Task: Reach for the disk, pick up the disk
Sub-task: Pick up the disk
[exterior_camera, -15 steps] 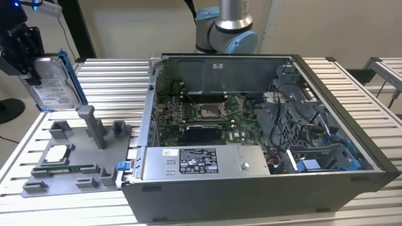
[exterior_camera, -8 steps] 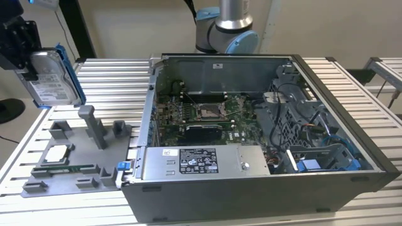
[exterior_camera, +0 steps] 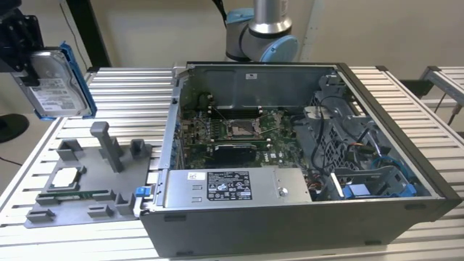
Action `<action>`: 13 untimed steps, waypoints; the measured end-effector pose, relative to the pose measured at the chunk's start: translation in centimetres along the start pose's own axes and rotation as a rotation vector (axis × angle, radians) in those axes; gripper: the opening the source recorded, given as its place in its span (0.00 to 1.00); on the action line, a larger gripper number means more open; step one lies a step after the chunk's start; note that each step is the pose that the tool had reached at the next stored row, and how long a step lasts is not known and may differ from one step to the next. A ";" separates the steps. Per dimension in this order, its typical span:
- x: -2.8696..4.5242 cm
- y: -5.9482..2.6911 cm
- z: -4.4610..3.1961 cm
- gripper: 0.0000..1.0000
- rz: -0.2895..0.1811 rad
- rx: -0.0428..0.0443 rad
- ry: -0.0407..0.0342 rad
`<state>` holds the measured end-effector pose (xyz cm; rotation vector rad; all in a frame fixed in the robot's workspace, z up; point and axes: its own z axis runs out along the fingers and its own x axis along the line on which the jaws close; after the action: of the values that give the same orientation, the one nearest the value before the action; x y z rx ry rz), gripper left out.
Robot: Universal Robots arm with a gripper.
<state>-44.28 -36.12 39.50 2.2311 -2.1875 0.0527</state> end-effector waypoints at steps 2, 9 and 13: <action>0.02 -0.01 -0.46 0.00 0.000 -0.0001 0.0000; 0.09 -0.03 -2.63 0.00 0.000 -0.0012 0.0000; 0.16 -0.05 -4.47 0.00 0.000 -0.0015 0.0000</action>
<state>-44.28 -36.13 43.98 2.2304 -2.1867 0.0511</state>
